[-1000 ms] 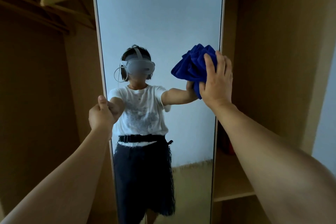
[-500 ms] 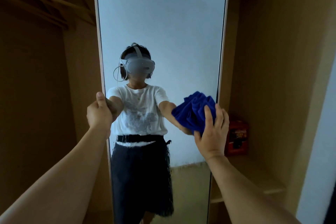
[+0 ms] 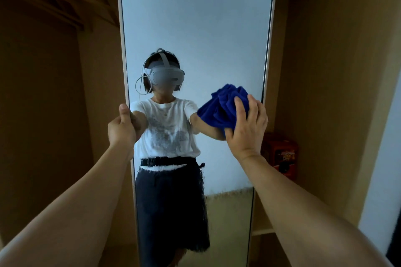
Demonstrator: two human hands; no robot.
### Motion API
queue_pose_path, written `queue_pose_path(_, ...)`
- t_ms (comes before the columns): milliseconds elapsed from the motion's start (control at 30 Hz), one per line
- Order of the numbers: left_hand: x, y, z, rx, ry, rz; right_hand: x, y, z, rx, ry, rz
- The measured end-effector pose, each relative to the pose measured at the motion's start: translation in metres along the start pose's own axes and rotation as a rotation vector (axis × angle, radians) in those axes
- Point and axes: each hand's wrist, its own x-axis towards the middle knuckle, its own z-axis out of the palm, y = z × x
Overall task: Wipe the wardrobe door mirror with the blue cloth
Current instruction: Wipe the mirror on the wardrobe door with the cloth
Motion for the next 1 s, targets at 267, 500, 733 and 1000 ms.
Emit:
queue_pose_path(267,-0.014,-0.028,-0.011,0.031,-0.057,-0.029,-0.029,-0.022,0.023,-0.005,0.061,-0.104)
queue_pose_path(500,-0.017,-0.055,-0.019,0.043,-0.076,-0.049,-0.107,-0.028,0.047,-0.077,0.035,-0.239)
queue_pose_path(733,-0.024,-0.060,-0.022,0.059,-0.082,-0.082,-0.093,-0.049,0.040,-0.103,0.053,-0.414)
queue_pose_path(1000,-0.024,-0.056,-0.031,0.115,-0.182,-0.062,-0.061,-0.111,0.040,-0.066,0.085,-0.306)
